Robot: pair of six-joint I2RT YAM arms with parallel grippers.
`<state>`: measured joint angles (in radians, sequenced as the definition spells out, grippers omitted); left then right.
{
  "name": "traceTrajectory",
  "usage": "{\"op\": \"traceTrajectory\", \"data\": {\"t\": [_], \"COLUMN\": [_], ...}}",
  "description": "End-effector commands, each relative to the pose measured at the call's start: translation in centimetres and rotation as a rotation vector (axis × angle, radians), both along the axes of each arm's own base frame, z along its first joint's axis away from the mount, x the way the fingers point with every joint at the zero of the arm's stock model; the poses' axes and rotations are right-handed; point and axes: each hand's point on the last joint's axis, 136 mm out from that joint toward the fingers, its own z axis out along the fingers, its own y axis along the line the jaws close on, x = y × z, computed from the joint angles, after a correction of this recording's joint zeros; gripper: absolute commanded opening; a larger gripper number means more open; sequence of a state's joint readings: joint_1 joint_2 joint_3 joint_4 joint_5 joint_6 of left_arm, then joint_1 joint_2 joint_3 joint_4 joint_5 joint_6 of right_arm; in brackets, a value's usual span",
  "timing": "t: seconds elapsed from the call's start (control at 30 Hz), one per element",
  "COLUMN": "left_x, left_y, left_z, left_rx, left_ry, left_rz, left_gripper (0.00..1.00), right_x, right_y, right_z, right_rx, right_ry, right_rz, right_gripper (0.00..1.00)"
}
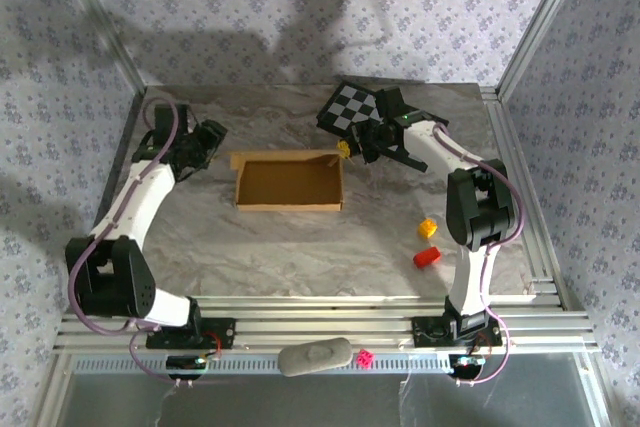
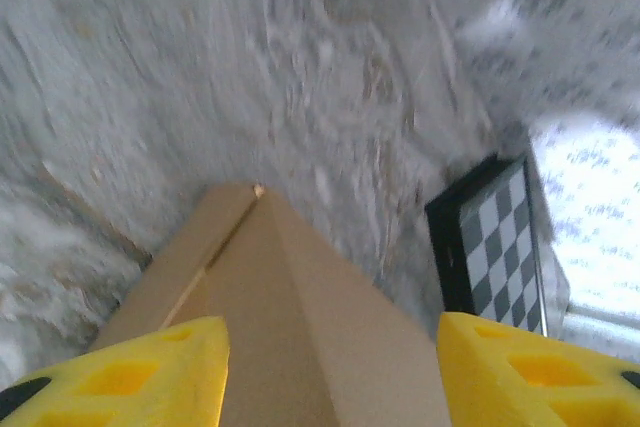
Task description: Fold the paper box
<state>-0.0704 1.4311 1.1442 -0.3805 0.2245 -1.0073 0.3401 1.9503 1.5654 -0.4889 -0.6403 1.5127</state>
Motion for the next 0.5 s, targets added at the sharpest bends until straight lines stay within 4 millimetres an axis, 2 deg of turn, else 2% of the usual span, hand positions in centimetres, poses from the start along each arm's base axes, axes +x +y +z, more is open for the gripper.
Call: {"op": "traceTrajectory", "data": {"t": [0.0,0.17,0.33,0.47], "left_x": [-0.6,-2.0,-3.9,-4.6], "left_y": [-1.7,-2.5,-2.7,-3.0], "left_z": [1.1,-1.8,-4.7,-6.1], "left_rx": [-0.049,-0.037,-0.018,-0.019], "left_ry": [-0.007,0.044,0.091,0.103], "left_rz": [-0.074,-0.124,-0.145,-0.157], "left_gripper": [0.54,0.44,0.40,0.37], "right_x": [-0.1,-0.4,-1.3,-1.8], "right_y": [-0.2,-0.4,-0.3,-0.4], "right_z": [0.0,-0.3,-1.3,-1.8], "right_rx": [-0.047,-0.103,-0.151,-0.185], "right_ry": [-0.008,-0.033,-0.058,-0.075], "right_rz": [0.042,0.097,0.172,0.216], "right_gripper": [0.00,0.00,0.00,0.00]}}
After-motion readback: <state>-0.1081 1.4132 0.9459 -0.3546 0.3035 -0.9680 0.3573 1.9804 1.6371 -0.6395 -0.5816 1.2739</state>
